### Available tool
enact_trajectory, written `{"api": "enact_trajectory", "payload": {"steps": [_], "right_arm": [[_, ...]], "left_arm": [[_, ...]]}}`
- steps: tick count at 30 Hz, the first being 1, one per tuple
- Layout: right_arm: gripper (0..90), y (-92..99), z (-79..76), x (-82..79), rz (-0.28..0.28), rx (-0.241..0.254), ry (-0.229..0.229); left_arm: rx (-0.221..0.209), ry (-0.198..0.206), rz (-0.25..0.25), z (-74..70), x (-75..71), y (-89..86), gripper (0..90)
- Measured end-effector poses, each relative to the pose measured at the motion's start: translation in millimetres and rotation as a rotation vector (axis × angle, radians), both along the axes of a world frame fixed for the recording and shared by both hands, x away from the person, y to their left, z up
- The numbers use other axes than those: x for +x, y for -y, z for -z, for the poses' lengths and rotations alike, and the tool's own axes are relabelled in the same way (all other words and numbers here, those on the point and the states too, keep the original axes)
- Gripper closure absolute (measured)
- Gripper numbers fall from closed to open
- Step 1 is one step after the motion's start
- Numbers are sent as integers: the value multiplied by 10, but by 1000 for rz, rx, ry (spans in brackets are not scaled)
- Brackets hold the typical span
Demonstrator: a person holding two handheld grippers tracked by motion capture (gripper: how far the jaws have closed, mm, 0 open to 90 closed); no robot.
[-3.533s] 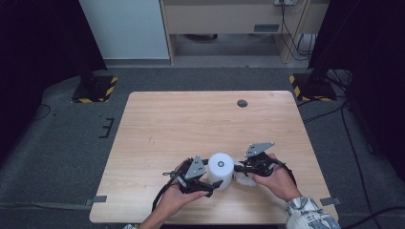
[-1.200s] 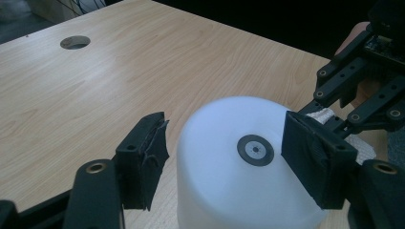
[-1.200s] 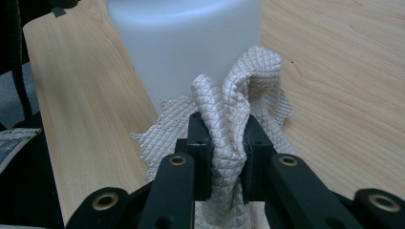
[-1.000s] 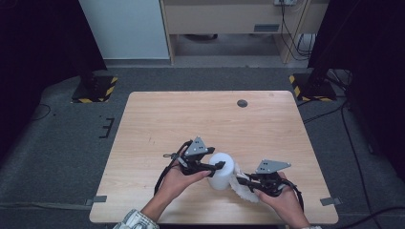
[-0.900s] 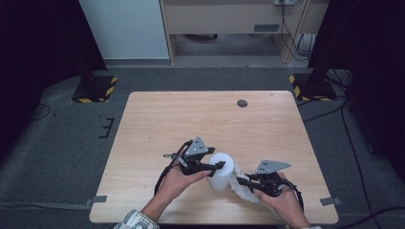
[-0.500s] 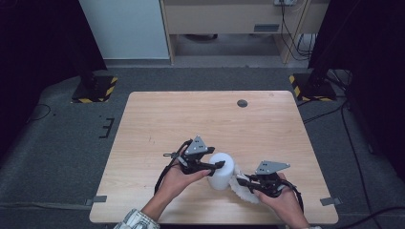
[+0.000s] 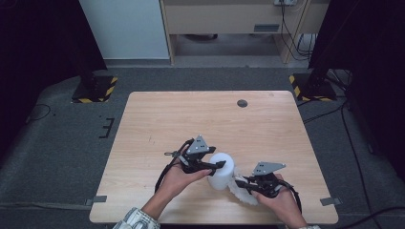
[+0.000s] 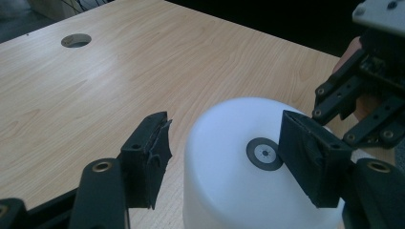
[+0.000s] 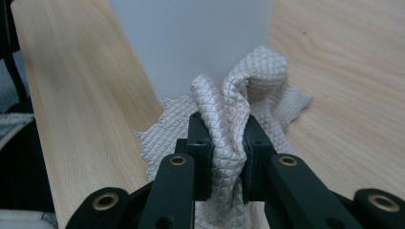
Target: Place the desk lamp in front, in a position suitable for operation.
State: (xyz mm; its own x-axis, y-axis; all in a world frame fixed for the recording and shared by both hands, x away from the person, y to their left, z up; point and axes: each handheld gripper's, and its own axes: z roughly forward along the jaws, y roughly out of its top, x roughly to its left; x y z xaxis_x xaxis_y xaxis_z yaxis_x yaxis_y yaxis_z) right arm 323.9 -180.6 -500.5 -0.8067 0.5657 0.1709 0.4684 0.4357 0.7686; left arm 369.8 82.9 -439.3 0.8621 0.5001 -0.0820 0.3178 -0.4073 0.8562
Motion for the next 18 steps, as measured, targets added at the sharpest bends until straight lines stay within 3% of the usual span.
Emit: {"api": "enact_trajectory", "payload": {"steps": [4, 8, 10, 12, 16, 18], "right_arm": [[782, -52, 6, -9, -12, -8, 2], [783, 16, -192, -42, 11, 106, 65], [783, 40, -255, -59, 12, 137, 77], [782, 33, -240, -68, 9, 125, 73], [782, -15, -92, -65, -1, 38, 26], [781, -18, -90, -58, -7, 34, 21]], "left_arm": [[-3, -8, 3, 2, 9, -4, 344], [-1, -6, 8, 0, 14, -1, 344], [-1, -6, 8, 0, 14, 1, 344], [-2, -7, 7, 1, 13, 1, 345], [1, -4, 2, -3, 10, 6, 344], [3, -3, 3, -3, 10, 7, 344]]}}
